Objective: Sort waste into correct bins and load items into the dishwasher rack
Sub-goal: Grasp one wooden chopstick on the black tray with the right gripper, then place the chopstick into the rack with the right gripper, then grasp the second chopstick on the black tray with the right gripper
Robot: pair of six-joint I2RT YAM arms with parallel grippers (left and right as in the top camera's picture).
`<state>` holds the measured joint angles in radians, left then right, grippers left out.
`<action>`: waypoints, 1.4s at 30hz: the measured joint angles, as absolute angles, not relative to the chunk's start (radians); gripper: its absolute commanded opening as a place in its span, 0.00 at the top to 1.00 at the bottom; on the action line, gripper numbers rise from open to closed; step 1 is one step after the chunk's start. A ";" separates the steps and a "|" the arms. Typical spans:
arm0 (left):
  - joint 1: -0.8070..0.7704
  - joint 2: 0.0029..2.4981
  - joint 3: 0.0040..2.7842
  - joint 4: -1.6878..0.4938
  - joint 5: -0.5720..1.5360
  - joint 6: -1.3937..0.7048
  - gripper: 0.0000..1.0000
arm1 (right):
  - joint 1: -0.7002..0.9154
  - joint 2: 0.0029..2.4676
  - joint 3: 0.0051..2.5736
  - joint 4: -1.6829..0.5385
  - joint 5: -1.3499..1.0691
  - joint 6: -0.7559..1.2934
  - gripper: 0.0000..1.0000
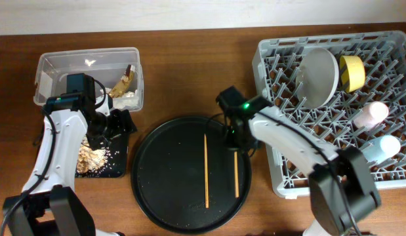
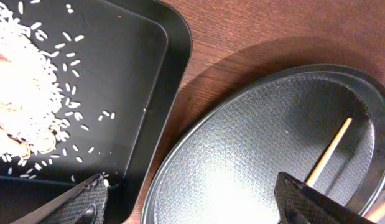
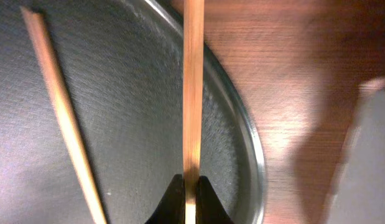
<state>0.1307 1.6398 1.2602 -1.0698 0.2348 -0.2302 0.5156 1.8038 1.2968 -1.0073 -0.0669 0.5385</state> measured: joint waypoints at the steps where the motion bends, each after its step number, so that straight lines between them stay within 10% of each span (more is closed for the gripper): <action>1: 0.131 1.640 1.260 -1.070 0.234 -0.230 0.15 | 0.501 1.779 1.329 -1.036 -0.060 0.509 0.96; 16: 0.131 1.640 1.260 -1.070 0.235 -0.230 0.15 | 0.101 1.636 1.558 -1.199 0.054 0.133 0.96; 24: 0.131 1.640 1.260 -1.070 0.234 -0.230 0.15 | 0.100 1.732 1.433 -1.158 -0.004 0.069 0.90; 30: 0.131 1.640 1.260 -1.070 0.234 -0.230 0.15 | 0.100 1.737 1.430 -1.139 -0.010 0.056 0.60; 42: 0.131 1.640 1.260 -1.070 0.235 -0.230 0.15 | 0.239 1.663 1.598 -1.218 -0.207 0.062 0.62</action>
<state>0.1307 1.6398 1.2602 -1.0702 0.2348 -0.2302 0.2394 1.6634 1.5982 -1.2179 -0.2070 0.0620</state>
